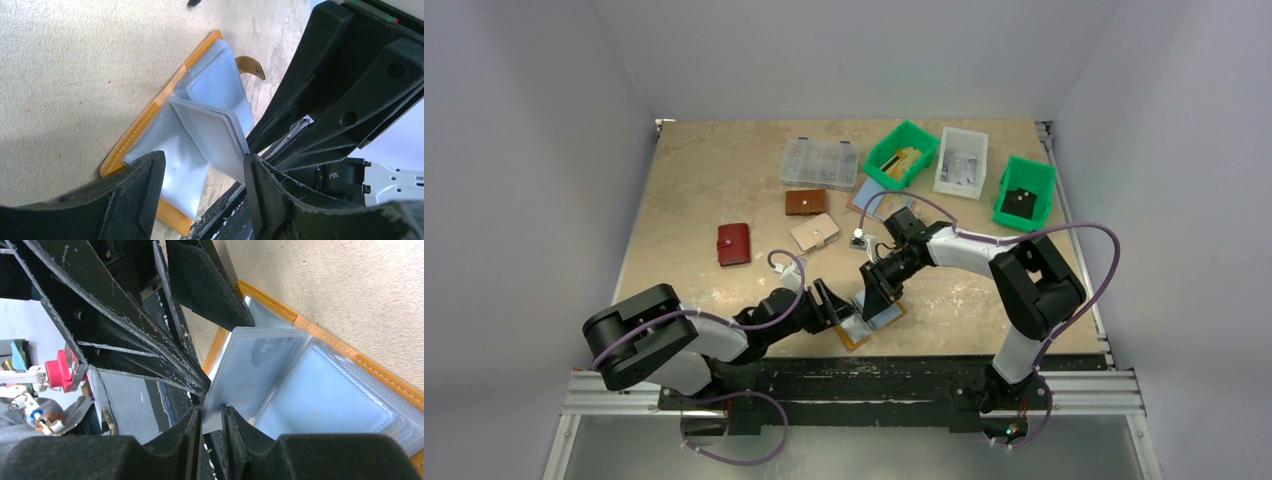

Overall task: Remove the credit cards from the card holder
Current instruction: Remove the credit card from the card holder.

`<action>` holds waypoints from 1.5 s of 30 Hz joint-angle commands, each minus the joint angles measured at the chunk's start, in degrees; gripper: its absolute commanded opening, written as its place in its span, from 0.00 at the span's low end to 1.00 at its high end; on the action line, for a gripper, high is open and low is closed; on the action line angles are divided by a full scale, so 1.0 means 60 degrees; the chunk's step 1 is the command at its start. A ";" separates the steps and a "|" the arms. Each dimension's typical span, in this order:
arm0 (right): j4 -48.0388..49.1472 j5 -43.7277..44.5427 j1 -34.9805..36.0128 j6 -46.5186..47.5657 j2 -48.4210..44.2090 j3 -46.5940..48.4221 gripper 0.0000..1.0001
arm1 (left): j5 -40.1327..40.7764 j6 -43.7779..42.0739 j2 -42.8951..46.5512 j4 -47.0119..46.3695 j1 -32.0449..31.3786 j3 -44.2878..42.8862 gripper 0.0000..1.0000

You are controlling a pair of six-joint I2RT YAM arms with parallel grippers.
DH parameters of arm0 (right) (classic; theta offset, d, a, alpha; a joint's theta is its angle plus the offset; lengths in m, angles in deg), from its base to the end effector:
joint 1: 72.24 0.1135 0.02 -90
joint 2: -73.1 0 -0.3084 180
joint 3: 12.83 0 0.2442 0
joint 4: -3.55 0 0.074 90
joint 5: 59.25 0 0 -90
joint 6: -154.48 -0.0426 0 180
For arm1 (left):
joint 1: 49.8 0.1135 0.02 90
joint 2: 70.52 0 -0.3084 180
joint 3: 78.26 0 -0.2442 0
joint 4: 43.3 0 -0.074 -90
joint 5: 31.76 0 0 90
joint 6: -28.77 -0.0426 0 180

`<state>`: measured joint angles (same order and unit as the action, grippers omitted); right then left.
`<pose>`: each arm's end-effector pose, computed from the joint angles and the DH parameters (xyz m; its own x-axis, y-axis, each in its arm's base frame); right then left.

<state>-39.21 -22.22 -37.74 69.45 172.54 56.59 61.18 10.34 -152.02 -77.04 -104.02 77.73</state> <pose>0.2375 0.2045 0.2004 -0.7378 -0.5704 -0.3610 -0.6021 0.3142 0.7340 0.1259 -0.1710 0.1656 -0.8170 -0.4868 -0.3090 0.0241 0.5066 -0.8618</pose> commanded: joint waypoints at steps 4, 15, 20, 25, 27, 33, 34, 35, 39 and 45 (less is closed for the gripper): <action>0.0069 0.0552 0.0007 0.0248 0.0038 0.0307 0.28 | -0.0049 0.0193 -0.0063 -0.0601 0.0053 -0.0104 0.63; 0.0112 0.0319 0.0003 0.0219 -0.0019 0.0349 0.31 | -0.0094 0.0345 -0.0377 0.0061 0.0122 -0.0274 0.49; 0.0101 0.0388 0.0007 0.0266 -0.0064 0.0378 0.33 | -0.0095 0.0362 -0.0392 0.0204 0.0180 -0.0234 0.42; 0.0068 0.0535 -0.0034 0.0299 -0.0158 0.0408 0.34 | -0.0083 0.0443 -0.0378 0.0195 0.0239 -0.0039 0.36; 0.0057 0.0559 -0.0066 0.0299 -0.0179 0.0409 0.35 | -0.0080 0.0449 -0.0391 0.0187 0.0247 0.0003 0.34; 0.0014 0.0583 -0.0097 0.0339 -0.0207 0.0435 0.38 | -0.0065 0.0434 -0.0396 0.0273 0.0276 0.0032 0.31; 0.0010 0.0593 -0.0120 0.0350 -0.0221 0.0438 0.38 | -0.0074 0.0433 -0.0393 0.0282 0.0284 0.0053 0.31; 0.0010 0.0608 -0.0119 0.0357 -0.0223 0.0439 0.39 | -0.0066 0.0444 -0.0392 0.0272 0.0290 0.0073 0.30; -0.0005 0.0611 -0.0163 0.0372 -0.0254 0.0456 0.39 | -0.0008 0.0506 -0.0393 0.0264 0.0319 0.0170 0.29; -0.0030 0.0604 -0.0211 0.0398 -0.0298 0.0453 0.41 | -0.0022 0.0537 -0.0392 0.0216 0.0349 0.0239 0.28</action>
<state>-39.84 -19.79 -38.31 70.24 172.51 57.42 58.99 13.68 -153.46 -79.02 -102.68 77.49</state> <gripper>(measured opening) 0.410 0.284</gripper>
